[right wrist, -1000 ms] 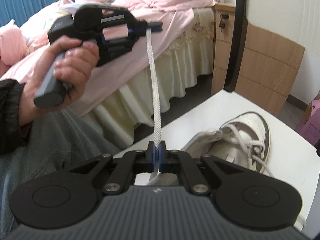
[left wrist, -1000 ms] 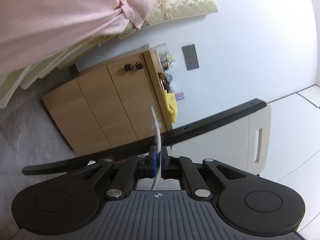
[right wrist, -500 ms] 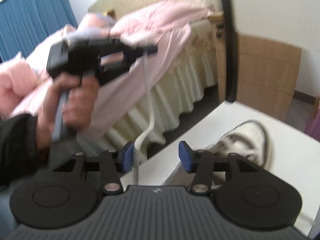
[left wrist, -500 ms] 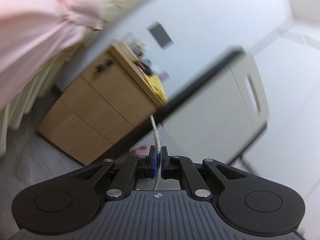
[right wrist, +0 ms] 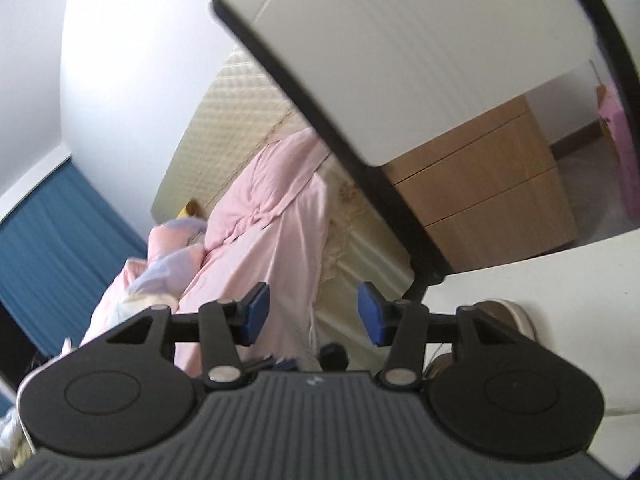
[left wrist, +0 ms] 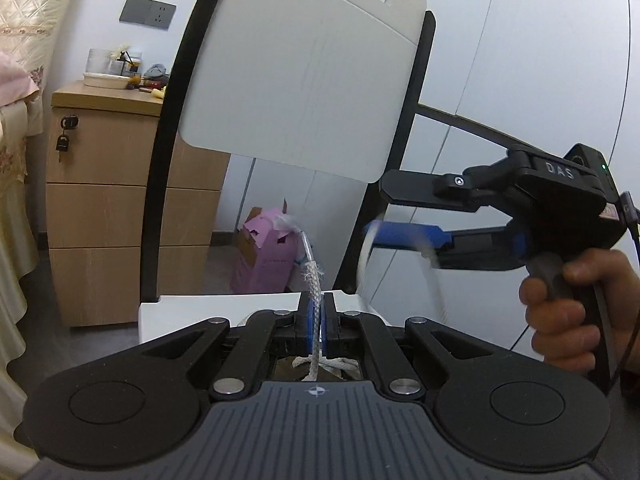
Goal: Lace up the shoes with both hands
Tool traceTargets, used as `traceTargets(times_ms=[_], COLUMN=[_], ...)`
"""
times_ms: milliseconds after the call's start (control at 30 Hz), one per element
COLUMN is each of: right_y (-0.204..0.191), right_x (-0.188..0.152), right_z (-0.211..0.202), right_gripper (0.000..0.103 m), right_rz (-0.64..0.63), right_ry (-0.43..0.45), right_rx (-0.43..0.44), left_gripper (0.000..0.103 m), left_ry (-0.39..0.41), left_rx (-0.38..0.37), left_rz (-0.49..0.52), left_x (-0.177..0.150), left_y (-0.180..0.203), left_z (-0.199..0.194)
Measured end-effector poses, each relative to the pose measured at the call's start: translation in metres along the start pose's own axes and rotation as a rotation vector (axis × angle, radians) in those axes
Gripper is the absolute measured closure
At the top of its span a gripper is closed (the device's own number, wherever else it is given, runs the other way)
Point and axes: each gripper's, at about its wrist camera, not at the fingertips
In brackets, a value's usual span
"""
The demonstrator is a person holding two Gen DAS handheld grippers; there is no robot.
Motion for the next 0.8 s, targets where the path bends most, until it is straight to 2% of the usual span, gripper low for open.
traceTargets(times_ms=[167, 333, 433, 567, 667, 800], right_y=[0.011, 0.006, 0.005, 0.013, 0.021, 0.012], right_x=[0.008, 0.003, -0.005, -0.016, -0.022, -0.030], right_z=[-0.008, 0.001, 0.004, 0.009, 0.010, 0.023], right_gripper=[0.051, 0.051, 0.051, 0.051, 0.051, 0.053], right_rz=[0.027, -0.009, -0.050, -0.074, -0.022, -0.079], right_ry=[0.031, -0.028, -0.093, -0.182, -0.216, -0.281], right_rx=[-0.013, -0.035, -0.112, -0.319, -0.328, -0.338], left_gripper=[0.099, 0.099, 0.099, 0.099, 0.099, 0.099], left_ry=[0.072, 0.155, 0.191, 0.226, 0.244, 0.249], left_rx=[0.054, 0.110, 0.154, 0.200, 0.211, 0.210], left_rz=[-0.091, -0.213, -0.273, -0.325, -0.351, -0.351], left_x=[0.007, 0.015, 0.019, 0.021, 0.024, 0.024], left_y=[-0.018, -0.045, -0.057, -0.070, -0.078, -0.080], left_z=[-0.009, -0.026, -0.040, -0.055, -0.061, -0.068])
Point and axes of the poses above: each gripper's, at about its wrist camera, not at the fingertips, and z roughly the way its jaws point, y to its right, x to its top, and after that the axes turned 4 degrees about -z, right-handed
